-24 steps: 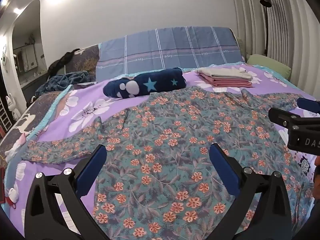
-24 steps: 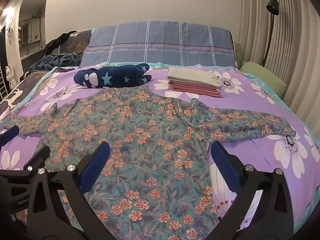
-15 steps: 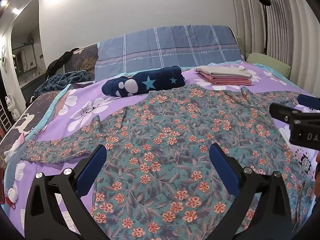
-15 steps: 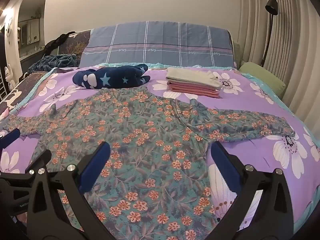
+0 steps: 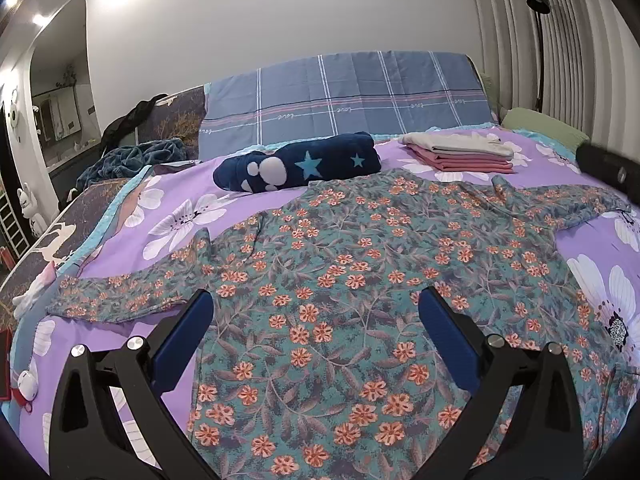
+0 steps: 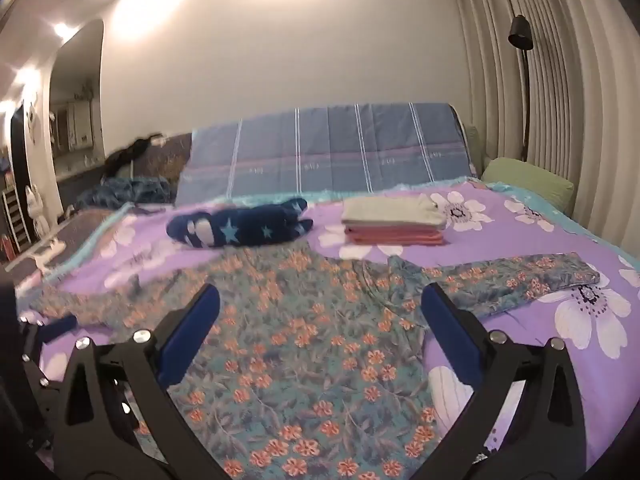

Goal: Fold small clothes

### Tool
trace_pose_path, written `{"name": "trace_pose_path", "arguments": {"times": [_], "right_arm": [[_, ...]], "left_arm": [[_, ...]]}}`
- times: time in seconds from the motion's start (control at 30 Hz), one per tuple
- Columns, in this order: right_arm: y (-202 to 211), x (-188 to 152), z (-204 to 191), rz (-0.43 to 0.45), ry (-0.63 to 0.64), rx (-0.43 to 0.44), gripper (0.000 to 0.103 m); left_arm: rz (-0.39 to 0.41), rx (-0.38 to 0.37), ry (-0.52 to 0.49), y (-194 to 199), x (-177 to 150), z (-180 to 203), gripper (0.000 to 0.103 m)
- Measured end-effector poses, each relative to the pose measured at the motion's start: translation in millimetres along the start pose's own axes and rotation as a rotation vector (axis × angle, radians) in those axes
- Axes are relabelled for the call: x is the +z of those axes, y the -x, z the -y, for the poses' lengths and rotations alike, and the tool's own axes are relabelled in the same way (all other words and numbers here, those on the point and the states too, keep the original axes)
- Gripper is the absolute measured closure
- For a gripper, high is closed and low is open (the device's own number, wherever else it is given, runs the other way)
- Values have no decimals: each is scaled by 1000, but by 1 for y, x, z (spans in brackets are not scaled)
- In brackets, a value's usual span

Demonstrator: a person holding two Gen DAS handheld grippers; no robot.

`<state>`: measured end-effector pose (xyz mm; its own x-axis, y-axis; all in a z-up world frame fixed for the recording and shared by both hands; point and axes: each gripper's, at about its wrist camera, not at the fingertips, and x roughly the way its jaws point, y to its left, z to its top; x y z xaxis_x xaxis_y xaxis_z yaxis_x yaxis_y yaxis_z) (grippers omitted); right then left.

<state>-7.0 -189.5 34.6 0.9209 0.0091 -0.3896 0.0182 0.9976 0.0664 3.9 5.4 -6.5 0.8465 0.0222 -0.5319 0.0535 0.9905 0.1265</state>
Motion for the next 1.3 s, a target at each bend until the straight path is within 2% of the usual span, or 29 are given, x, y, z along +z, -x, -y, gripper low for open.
{"name": "trace_pose_path", "arguments": {"times": [0.27,0.63,1.03,1.17,1.3], "right_arm": [[-17,-10,-2,-76,26,-28,2],[-24,-11,-3,-115,26,-28,2],[-26,-11,-6,-129,37,-29,2],[-27,-13,-7,-137,39,-27,2],[-28,-13,-9,-143,45,-26,2]], "left_arm": [[0,3,11,-1,-2,-4,1],[52,-35,28,2,-3,-9,1],[107,-53,117,7,-3,-24,1],[97,-67,136,7,-4,-30,1],[22,-95,118,-2,-4,-31,1]]}}
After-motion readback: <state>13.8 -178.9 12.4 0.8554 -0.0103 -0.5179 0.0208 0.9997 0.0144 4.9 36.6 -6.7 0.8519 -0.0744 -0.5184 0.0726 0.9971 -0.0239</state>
